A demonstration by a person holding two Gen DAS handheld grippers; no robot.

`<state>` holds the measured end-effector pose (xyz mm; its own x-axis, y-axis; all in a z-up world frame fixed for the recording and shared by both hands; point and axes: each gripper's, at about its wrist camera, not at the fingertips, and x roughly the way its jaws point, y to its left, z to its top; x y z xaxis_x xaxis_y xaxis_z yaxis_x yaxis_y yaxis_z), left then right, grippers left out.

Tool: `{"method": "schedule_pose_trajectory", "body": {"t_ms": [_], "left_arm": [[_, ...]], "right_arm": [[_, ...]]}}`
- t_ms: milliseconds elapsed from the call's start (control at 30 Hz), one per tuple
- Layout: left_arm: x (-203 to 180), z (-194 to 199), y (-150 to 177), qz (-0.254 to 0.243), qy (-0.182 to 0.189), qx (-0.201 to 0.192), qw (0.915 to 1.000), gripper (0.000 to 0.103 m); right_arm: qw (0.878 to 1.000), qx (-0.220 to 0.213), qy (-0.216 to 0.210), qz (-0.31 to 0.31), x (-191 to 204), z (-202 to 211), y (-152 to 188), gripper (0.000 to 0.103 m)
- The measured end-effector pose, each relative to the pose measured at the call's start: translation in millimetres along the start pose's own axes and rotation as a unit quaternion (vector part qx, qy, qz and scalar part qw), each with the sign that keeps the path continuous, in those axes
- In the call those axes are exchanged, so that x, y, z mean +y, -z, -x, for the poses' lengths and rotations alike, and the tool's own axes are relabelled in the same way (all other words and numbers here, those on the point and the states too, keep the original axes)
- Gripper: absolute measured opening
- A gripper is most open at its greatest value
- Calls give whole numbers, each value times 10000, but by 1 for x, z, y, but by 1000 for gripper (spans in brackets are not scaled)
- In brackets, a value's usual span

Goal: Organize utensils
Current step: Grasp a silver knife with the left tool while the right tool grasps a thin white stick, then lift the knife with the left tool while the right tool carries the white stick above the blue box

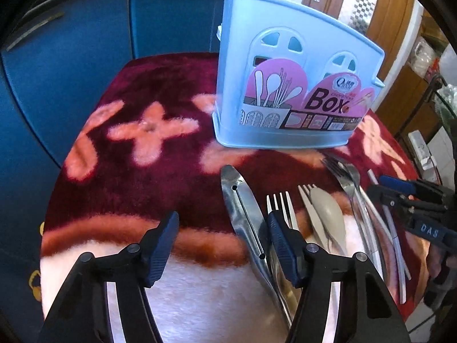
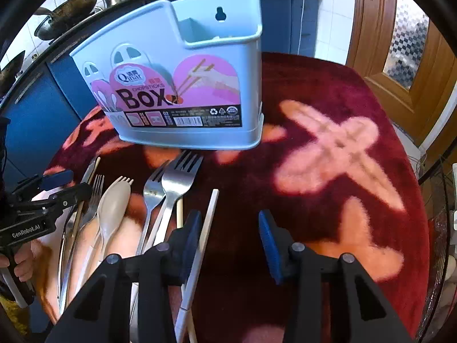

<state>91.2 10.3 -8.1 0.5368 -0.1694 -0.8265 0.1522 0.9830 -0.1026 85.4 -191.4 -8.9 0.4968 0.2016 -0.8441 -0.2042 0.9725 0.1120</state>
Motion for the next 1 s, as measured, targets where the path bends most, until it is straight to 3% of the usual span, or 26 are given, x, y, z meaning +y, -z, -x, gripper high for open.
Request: {"method": "schedule_pose_trajectory", "body": {"t_ms": [233,300,367,400,467,733,1000], "left_arm": [[2,-3,-3,-72,27,204,9998,65],[1,-4,-4,-79,44,244,9997,63],[1,-2,-4,-71,100,245,9996,54],[0,-1,-4,-54,154,249,9996,50],[0,1,-4,33,368,275,9989,29],[8,13,2,328,784,196,9962,22],[8,46,8,390,1017,-296,9936,21]], "right_arm": [[9998,119,-125,-141,-5,-2,-3,45],[9998,100,-87,-136,-5,-1,-4,37],[9997,74,-161,-186,-6,1,-5,16],[9993,75,-258,-255,-8,2,-5,14],[9977,124,-518,-413,-12,3,-5,7],[9960,-307,-773,-337,-2,23,-1,6],[9887,-1103,-981,-243,11,63,-1,6]]}}
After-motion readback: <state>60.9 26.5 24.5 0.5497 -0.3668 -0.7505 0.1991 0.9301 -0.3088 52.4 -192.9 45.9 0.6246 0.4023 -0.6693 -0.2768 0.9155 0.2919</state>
